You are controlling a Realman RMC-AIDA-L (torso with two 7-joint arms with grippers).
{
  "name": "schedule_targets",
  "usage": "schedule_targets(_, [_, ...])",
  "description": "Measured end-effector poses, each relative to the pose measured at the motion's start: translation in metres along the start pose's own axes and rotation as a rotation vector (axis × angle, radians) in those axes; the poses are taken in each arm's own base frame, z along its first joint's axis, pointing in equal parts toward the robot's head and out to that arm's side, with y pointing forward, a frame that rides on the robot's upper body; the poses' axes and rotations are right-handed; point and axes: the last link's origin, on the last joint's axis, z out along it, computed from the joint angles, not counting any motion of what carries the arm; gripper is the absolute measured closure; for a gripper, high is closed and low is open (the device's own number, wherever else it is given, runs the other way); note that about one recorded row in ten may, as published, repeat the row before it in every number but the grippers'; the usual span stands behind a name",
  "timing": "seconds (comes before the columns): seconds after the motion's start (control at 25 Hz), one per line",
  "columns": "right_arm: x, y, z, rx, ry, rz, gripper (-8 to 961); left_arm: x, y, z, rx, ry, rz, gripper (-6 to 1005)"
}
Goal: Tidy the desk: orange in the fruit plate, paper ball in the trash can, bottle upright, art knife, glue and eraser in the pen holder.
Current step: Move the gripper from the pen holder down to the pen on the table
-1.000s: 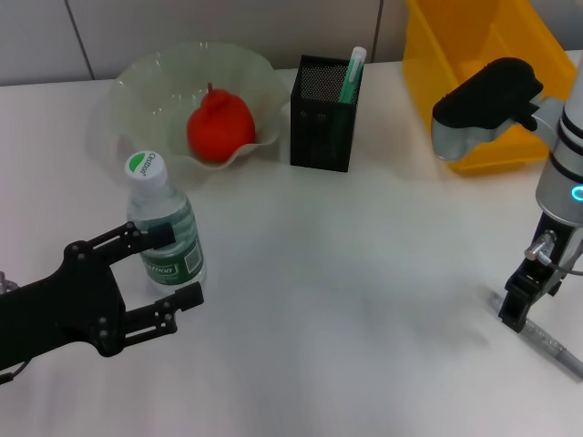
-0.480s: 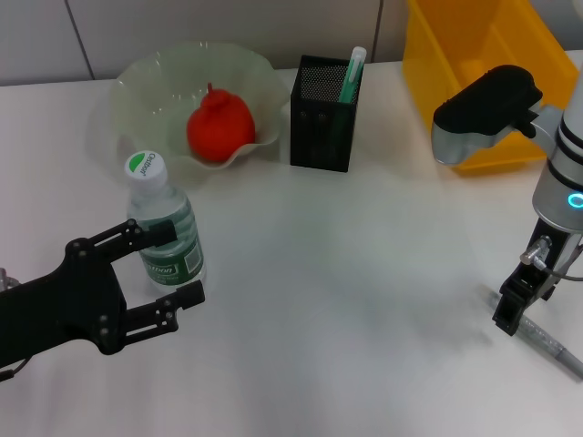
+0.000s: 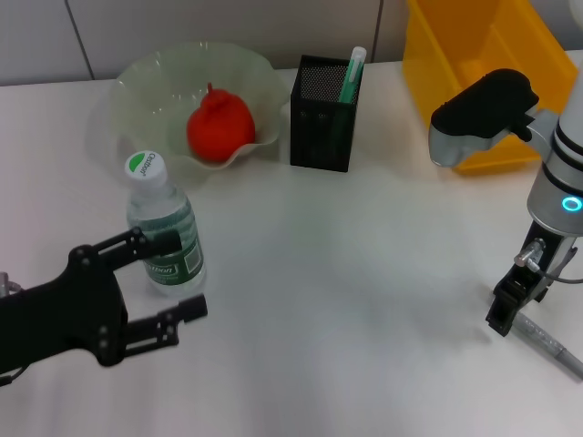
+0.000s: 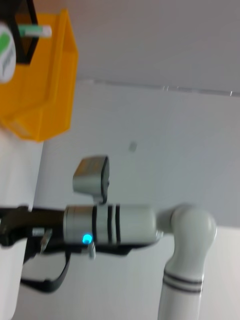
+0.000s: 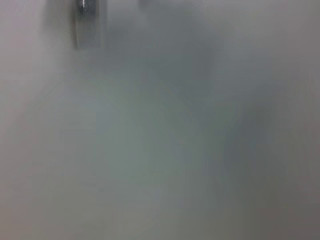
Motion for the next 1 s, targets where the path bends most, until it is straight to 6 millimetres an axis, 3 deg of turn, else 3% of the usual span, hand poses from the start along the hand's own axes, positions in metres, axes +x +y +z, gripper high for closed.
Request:
schedule_targets(0.28, [-0.001, 0.000, -0.001, 0.004, -0.008, 0.001, 265, 0.006, 0.001, -0.007, -0.134, -0.104, -0.006, 214])
schedule_targets(0.72, [-0.003, 0.000, -0.002, 0.006, -0.023, 0.006, 266, 0.006, -0.009, -0.005, -0.151, -0.344, 0.022, 214])
schedule_targets(1.0, [-0.004, 0.000, 0.000, 0.001, -0.032, 0.008, 267, 0.005, -0.011, -0.006, -0.139, -0.359, 0.025, 214])
